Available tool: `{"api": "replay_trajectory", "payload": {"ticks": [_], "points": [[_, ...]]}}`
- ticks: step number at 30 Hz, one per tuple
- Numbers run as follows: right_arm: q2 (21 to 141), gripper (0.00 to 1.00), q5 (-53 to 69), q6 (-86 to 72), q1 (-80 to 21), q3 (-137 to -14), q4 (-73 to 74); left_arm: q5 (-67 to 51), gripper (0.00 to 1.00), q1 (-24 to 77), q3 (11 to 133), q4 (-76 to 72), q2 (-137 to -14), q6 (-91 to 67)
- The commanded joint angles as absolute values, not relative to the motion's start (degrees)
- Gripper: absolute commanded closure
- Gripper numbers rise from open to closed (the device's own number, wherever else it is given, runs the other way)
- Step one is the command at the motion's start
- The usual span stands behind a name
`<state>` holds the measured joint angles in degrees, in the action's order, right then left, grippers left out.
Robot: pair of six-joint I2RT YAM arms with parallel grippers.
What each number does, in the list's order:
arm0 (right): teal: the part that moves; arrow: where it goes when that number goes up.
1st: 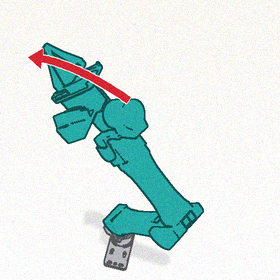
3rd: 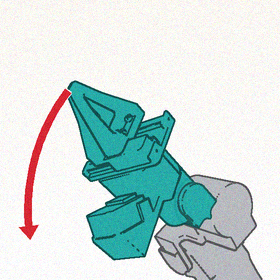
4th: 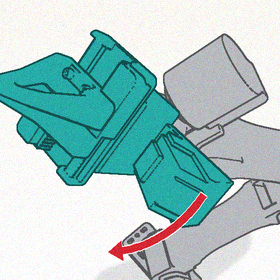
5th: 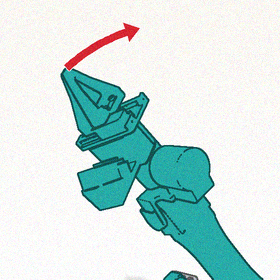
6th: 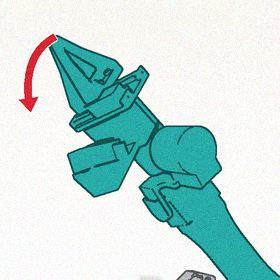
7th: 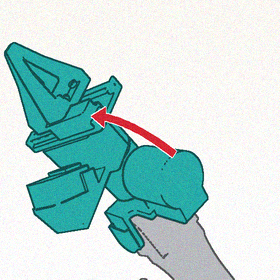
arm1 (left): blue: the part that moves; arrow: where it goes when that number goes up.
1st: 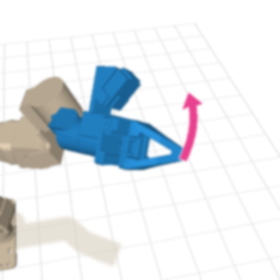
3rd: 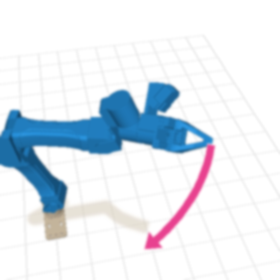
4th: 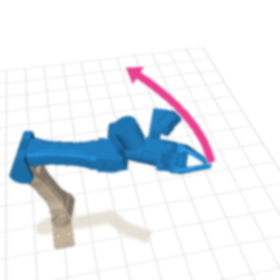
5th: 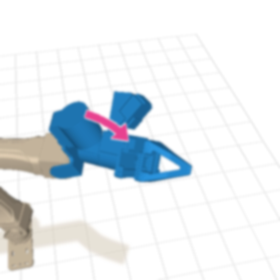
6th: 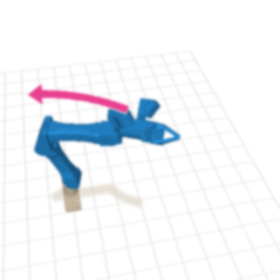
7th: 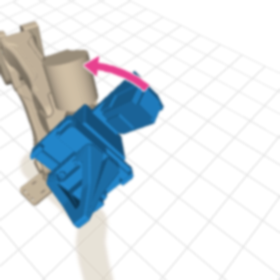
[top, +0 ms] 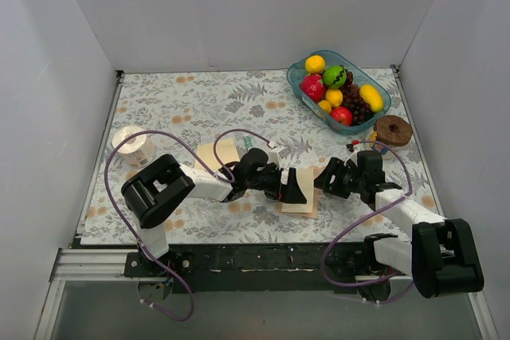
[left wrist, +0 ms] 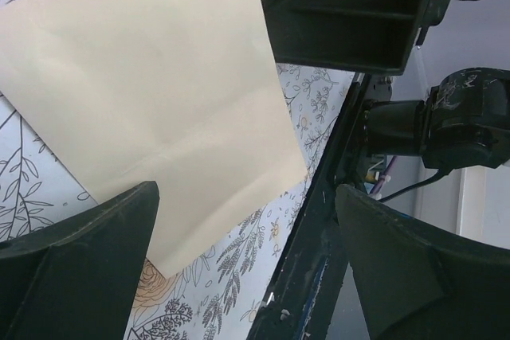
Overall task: Place the letter into the envelope and seal it
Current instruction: Fold the letter at the center of the board, then pick up the half-folded letter from the center of the board.
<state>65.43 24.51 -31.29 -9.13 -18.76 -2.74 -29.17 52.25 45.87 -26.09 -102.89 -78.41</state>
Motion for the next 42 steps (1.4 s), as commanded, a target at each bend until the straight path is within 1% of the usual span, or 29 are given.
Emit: {"api": "replay_trajectory", "payload": {"ticks": [1, 2, 5, 9, 12, 15, 19, 20, 22, 23, 25, 33, 42], "points": [[64.78, 0.27, 13.37, -29.44, -8.79, -18.89, 10.27, -29.88, 0.07, 52.38, 44.13, -29.00, -103.27, -78.75], [63.99, 0.25, 11.01, -29.70, -8.79, -19.24, 11.33, -29.53, 0.07, 52.47, 43.86, -29.18, -103.36, -78.84], [60.04, 0.23, 6.53, -30.41, -8.79, -21.00, 15.28, -29.01, 0.07, 52.47, 42.90, -29.53, -103.88, -79.01], [53.81, 0.22, 2.64, -31.03, -8.88, -22.93, 19.07, -28.65, 0.08, 52.38, 42.36, -29.88, -104.76, -79.19], [50.29, 0.21, 3.42, -30.68, -8.79, -23.38, 18.81, -28.57, 0.08, 52.47, 42.27, -29.97, -105.47, -79.19], [49.22, 0.22, 8.86, -28.31, -8.88, -22.68, 14.86, -28.21, 0.09, 52.47, 42.45, -29.53, -105.91, -79.02], [52.81, 0.26, 16.85, -25.23, -8.79, -22.94, 12.13, -27.86, 0.09, 52.47, 42.45, -29.09, -106.26, -78.84], [53.78, 0.30, 17.83, -24.53, -8.79, -23.03, 11.95, -27.69, 0.09, 52.47, 42.45, -28.92, -106.26, -78.84], [56.85, 0.34, 19.15, -24.08, -8.79, -23.12, 10.55, -27.60, 0.09, 52.47, 42.28, -28.83, -106.35, -78.75], [57.74, 0.38, 20.20, -23.73, -8.88, -23.12, 10.11, -27.51, 0.09, 52.47, 42.36, -28.74, -106.35, -78.58], [60.02, 0.41, 20.91, -23.55, -8.88, -22.85, 8.27, -27.51, 0.09, 52.47, 42.36, -28.74, -106.26, -78.75], [62.84, 0.42, 23.03, -22.94, -8.79, -22.67, 4.31, -27.86, 0.09, 52.47, 42.89, -28.21, -106.52, -78.31], [61.96, 0.41, 24.61, -21.97, -8.79, -22.59, 0.97, -28.13, 0.10, 52.47, 43.68, -27.25, -107.40, -77.87]]}}
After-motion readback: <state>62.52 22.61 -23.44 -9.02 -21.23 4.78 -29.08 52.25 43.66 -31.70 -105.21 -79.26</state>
